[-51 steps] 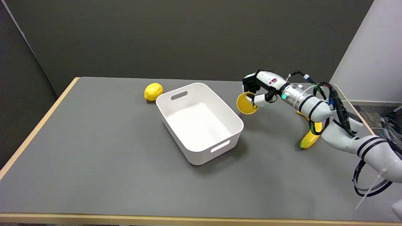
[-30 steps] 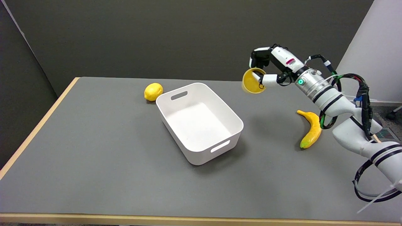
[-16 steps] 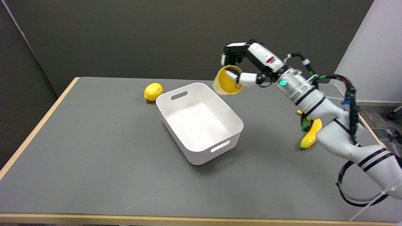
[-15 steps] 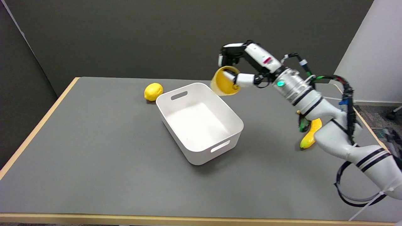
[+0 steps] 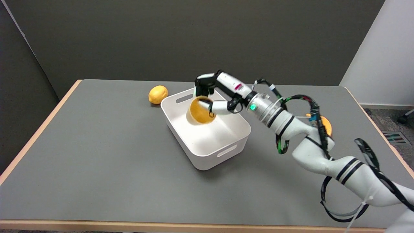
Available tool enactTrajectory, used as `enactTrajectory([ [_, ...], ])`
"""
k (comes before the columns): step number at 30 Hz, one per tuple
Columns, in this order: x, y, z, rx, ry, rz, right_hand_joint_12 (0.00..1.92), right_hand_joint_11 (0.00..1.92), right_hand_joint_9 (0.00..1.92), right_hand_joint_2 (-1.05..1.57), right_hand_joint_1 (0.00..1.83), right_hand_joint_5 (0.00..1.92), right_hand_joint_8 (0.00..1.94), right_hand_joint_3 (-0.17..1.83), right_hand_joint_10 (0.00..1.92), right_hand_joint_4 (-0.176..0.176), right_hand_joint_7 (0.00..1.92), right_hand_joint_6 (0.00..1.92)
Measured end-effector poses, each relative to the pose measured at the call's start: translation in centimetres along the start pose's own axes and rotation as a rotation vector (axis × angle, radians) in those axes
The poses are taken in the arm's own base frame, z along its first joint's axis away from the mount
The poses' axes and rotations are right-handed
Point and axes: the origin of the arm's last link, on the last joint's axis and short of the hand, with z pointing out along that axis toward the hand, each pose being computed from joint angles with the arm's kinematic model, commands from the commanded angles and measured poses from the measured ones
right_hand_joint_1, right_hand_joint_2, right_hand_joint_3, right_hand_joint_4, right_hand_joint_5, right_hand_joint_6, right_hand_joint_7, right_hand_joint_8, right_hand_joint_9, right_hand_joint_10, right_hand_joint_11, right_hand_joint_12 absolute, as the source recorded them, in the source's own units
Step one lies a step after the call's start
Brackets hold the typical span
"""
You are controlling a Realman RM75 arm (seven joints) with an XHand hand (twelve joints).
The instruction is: Place the yellow cup in the white box.
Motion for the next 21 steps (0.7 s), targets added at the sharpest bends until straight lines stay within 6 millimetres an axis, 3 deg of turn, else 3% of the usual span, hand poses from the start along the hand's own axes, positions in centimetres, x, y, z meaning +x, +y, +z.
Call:
enactTrajectory([
  [5, -2.2, 1.5, 0.1, -0.025, -0.033, 0.045, 1.91, 0.44, 0.77, 1.04, 1.16, 0.65, 1.47, 0.45, 1.25, -0.065, 0.84, 1.47],
  [9, -3.4, 2.5, -0.1, -0.035, -0.04, 0.08, 1.92, 0.07, 0.71, 1.13, 1.14, 0.61, 1.45, 0.3, 1.24, -0.047, 0.81, 1.51],
  [11, -3.8, 2.9, -0.2, -0.041, -0.042, 0.082, 1.72, 0.12, 0.36, 0.8, 0.93, 0.44, 0.79, 0.78, 0.97, -0.055, 0.52, 0.99],
  [12, -4.0, 3.0, -0.2, -0.044, -0.044, 0.078, 1.47, 0.09, 0.18, 0.68, 0.8, 0.33, 0.54, 0.92, 0.81, -0.048, 0.34, 0.73],
  [14, -4.3, 3.2, -0.3, -0.05, -0.045, 0.067, 0.9, 0.0, 0.0, 0.6, 0.66, 0.16, 0.27, 0.94, 0.38, -0.02, 0.09, 0.46],
  [16, -4.6, 3.3, -0.4, -0.055, -0.047, 0.049, 0.51, 0.0, 0.0, 0.58, 0.66, 0.08, 0.08, 0.88, 0.0, -0.002, 0.0, 0.36],
  [20, -4.9, 3.3, -0.6, -0.068, -0.051, 0.011, 0.01, 0.0, 0.0, 0.57, 0.7, 0.04, 0.0, 0.8, 0.0, 0.008, 0.0, 0.24],
  [21, -5.0, 3.3, -0.6, -0.071, -0.053, 0.002, 0.0, 0.0, 0.0, 0.58, 0.7, 0.02, 0.0, 0.77, 0.0, 0.007, 0.0, 0.25],
])
